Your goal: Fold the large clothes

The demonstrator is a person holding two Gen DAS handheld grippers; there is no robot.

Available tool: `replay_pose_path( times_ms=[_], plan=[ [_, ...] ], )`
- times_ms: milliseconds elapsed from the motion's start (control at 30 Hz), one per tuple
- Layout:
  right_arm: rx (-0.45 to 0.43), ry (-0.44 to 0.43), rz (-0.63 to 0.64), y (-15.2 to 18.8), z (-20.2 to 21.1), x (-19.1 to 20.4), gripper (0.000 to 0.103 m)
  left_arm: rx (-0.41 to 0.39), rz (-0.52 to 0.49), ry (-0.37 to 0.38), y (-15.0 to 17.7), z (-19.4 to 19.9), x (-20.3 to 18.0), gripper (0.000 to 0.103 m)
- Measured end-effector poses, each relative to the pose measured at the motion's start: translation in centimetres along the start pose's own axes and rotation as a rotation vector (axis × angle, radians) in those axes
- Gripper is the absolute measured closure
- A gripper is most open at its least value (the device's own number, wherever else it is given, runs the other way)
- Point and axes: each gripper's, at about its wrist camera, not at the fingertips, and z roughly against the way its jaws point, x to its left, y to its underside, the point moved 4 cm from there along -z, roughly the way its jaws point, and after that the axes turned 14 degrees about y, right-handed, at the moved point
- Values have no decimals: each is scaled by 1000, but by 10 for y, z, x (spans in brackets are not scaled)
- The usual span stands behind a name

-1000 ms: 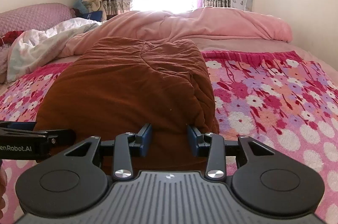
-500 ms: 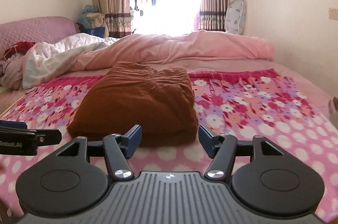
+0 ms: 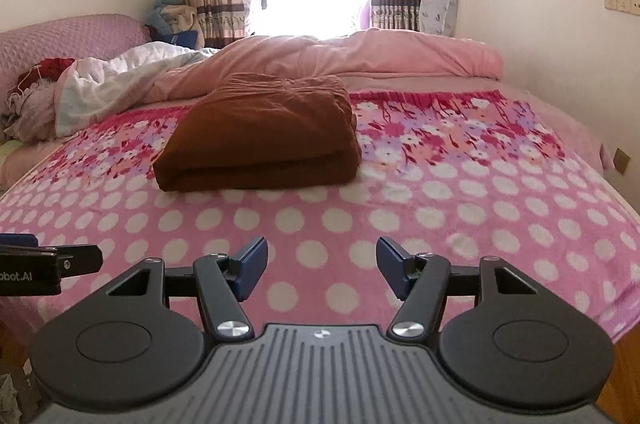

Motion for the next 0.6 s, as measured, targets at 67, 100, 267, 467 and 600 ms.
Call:
replay_pose_path(
  times_ms=[67, 100, 267, 467, 600],
  plan=[
    [1, -1, -3, 3, 3, -1, 30, 2, 5, 1, 2, 3, 0, 4],
    [-1, -1, -4, 4, 5, -2, 30, 1, 5, 1, 2, 4, -1, 4],
    [-7, 12, -5, 6, 9, -3, 30, -1, 7, -8, 3, 5, -2, 4],
    [-7, 17, -2, 6, 9, -3, 30, 1, 0, -34, 3, 7, -2, 4],
    [-3, 17, 2, 7, 9, -2, 30, 4, -1, -41, 3, 7, -2, 4]
  ],
)
